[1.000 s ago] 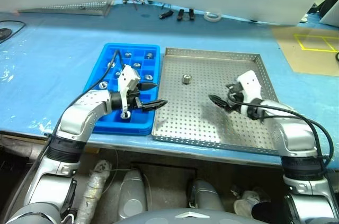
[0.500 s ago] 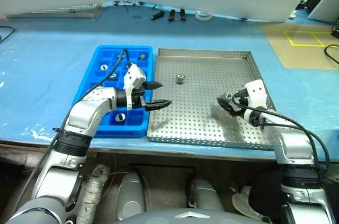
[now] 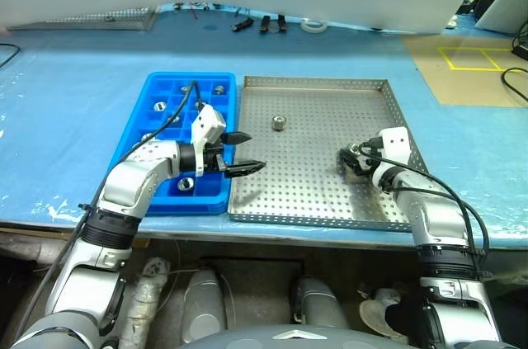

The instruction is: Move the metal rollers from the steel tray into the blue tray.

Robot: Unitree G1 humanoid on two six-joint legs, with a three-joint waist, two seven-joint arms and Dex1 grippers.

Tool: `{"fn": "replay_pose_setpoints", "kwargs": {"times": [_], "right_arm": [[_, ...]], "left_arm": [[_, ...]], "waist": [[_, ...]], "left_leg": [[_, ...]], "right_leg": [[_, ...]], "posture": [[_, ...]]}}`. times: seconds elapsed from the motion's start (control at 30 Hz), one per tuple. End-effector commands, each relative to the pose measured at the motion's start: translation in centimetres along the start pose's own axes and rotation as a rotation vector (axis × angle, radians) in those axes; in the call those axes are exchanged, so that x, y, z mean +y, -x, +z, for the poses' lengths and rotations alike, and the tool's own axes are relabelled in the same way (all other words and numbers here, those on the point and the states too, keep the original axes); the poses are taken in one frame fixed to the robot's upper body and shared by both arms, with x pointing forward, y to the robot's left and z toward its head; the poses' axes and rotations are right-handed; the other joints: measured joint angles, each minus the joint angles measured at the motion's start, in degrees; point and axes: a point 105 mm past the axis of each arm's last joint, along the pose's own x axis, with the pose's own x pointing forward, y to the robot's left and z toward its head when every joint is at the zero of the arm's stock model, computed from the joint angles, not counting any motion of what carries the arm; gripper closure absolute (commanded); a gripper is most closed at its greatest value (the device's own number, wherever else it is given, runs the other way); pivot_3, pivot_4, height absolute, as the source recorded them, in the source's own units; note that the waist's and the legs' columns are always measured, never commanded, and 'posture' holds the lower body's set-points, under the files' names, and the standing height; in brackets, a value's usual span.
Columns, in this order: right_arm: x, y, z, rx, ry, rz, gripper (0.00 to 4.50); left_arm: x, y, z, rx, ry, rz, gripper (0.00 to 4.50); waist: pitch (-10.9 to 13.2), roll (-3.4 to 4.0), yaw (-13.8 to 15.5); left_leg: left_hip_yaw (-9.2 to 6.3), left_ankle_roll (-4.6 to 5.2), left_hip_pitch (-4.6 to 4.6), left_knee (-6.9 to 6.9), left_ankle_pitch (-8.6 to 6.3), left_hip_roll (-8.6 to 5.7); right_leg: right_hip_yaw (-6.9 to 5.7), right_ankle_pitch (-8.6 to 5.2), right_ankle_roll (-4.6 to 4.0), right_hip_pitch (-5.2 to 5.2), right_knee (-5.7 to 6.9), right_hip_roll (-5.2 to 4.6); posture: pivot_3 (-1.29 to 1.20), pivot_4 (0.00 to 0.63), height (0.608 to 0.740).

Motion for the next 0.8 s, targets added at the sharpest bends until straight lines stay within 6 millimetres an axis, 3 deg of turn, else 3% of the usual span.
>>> {"fn": "replay_pose_setpoints", "kwargs": {"times": [0.03, 0.13, 0.17, 0.37, 0.47, 0.63, 0.8], "right_arm": [[0.6, -0.2, 0.8, -0.026, -0.004, 0.019, 1.64], [1.1, -0.2, 0.9, -0.026, 0.020, 0.042, 2.71], [1.2, -0.2, 0.9, -0.028, 0.022, 0.048, 2.83], [1.8, 0.0, 2.1, -0.055, 0.067, 0.084, 2.83], [5.1, 0.6, 5.1, -0.124, 0.141, 0.258, 2.83], [10.5, 1.9, 8.6, -0.193, 0.233, 0.586, 2.83], [14.7, 1.5, 9.5, -0.192, 0.335, 0.808, 2.83]], "left_arm": [[-0.1, 0.4, 1.1, -0.027, -0.033, 0.009, 0.00], [-0.1, 0.5, 1.1, -0.027, -0.032, 0.011, 0.00], [-0.1, 0.5, 1.1, -0.027, -0.031, 0.012, 0.00], [0.0, 0.8, 1.1, -0.024, -0.026, 0.021, 0.00], [0.2, 1.8, 1.1, -0.019, -0.020, 0.043, 0.00], [0.0, 3.8, 0.7, 0.004, -0.024, 0.104, 0.00], [-0.6, 6.0, -0.2, 0.004, 0.000, 0.204, 0.00]], "waist": [[0.00, 0.00, 0.01], [0.00, 0.00, 0.01], [0.00, 0.00, 0.00], [0.00, 0.00, 0.01], [0.02, 0.01, 0.00], [0.03, 0.01, 0.06], [0.03, 0.00, 1.43]], "left_leg": [[0.01, 0.09, 0.00, -0.02, -0.06, 0.00], [0.09, 0.15, 0.00, -0.08, -0.09, -0.01], [0.11, 0.15, 0.01, -0.11, -0.09, -0.01], [0.21, 0.12, 0.03, -0.38, -0.07, -0.01], [0.30, 0.06, 0.02, -0.55, -0.04, -0.02], [0.36, -0.02, 0.11, -0.82, 0.02, -0.02], [0.36, 0.06, 0.04, -0.94, -0.03, 0.00]], "right_leg": [[0.01, 0.00, 0.00, -0.01, 0.00, 0.00], [0.07, -0.01, 0.01, -0.05, -0.04, 0.00], [0.08, -0.01, 0.01, -0.06, -0.07, 0.00], [0.14, -0.03, 0.04, -0.14, -0.19, 0.02], [0.19, -0.03, 0.05, -0.19, -0.33, 0.02], [0.31, -0.03, 0.04, -0.33, -0.37, 0.11], [0.21, -0.04, 0.05, -0.25, -0.71, 0.10]], "posture": [[-0.09, 0.150, 0.740], [-0.08, 0.150, 0.740], [-0.08, 0.150, 0.740], [-0.08, 0.150, 0.740], [-0.05, 0.150, 0.740], [0.05, 0.150, 0.740], [0.18, 0.150, 0.740]]}}
